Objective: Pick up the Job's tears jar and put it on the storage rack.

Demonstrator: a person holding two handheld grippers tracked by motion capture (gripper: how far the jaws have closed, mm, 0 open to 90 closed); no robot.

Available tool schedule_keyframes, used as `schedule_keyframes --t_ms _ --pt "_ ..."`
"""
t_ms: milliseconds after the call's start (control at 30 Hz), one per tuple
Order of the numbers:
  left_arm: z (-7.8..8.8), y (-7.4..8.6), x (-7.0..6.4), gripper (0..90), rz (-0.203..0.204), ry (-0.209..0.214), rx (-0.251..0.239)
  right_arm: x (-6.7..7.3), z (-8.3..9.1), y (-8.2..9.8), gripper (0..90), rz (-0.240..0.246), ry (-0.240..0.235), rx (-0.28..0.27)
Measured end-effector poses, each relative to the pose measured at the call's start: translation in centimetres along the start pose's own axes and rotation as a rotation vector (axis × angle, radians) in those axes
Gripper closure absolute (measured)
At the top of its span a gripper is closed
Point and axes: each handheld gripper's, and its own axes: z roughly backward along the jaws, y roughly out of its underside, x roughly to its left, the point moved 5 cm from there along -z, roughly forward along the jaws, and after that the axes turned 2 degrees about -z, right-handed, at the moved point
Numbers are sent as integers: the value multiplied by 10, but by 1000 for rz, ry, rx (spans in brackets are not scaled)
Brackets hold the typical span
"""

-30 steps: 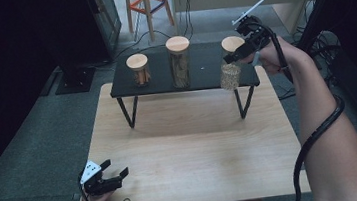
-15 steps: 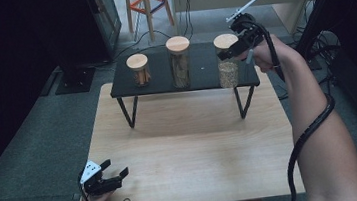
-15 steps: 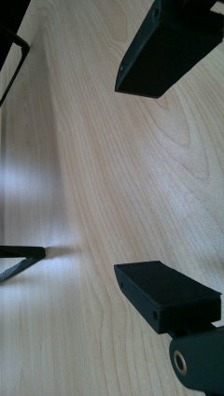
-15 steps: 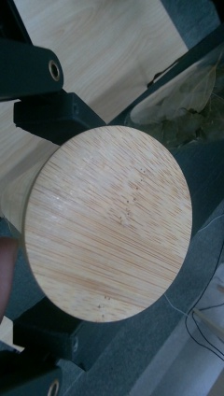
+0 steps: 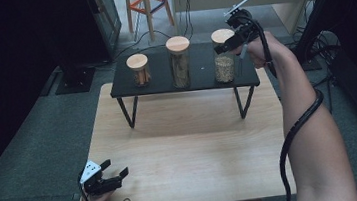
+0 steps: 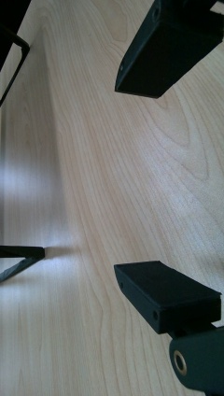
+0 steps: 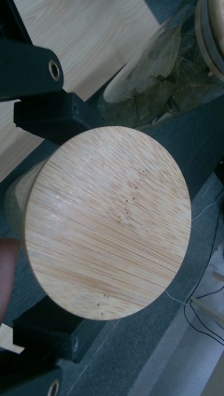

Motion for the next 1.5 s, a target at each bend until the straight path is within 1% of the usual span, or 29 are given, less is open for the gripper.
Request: schedule_keyframes --t_ms 33,233,367,500,533,567,600,667,800,867,967,1067,1133,1333,1500 --pt "0 0 0 112 0 1 0 -2 0 1 250 -8 -5 -3" --pt "-1 -1 0 112 -3 0 4 -4 4 5 250 -11 -8 0" --pt "0 -1 -1 112 -6 -4 6 -9 5 12 247 -45 -17 -12" --pt "0 0 0 112 -2 -3 3 -8 7 14 174 -73 -14 -14" --pt "0 0 0 112 -1 -2 1 -8 7 14 154 -75 -15 -15" --pt "0 0 0 112 -1 -2 1 -8 7 14 154 -75 -15 -15" --pt "0 0 0 112 -3 -1 1 -8 8 14 120 -75 -15 -12" --pt "0 0 0 112 2 0 -4 -7 9 15 96 -79 -14 -14" --pt "0 1 0 112 1 2 -8 -3 8 17 48 -80 1 1" --pt "0 1 0 112 -5 2 -8 -1 8 19 45 -82 3 -1" --pt "0 1 -1 112 -6 0 -9 3 9 24 40 -92 25 -13" --pt "0 1 -1 112 -8 0 -6 5 12 29 40 -97 24 -21" --pt "0 0 -1 112 -7 1 -4 6 15 32 40 -97 34 -24" --pt "0 0 -1 112 -6 -2 0 7 25 43 46 -81 36 -38" --pt "-1 0 -1 112 -10 -5 3 6 29 53 46 -80 38 -43"
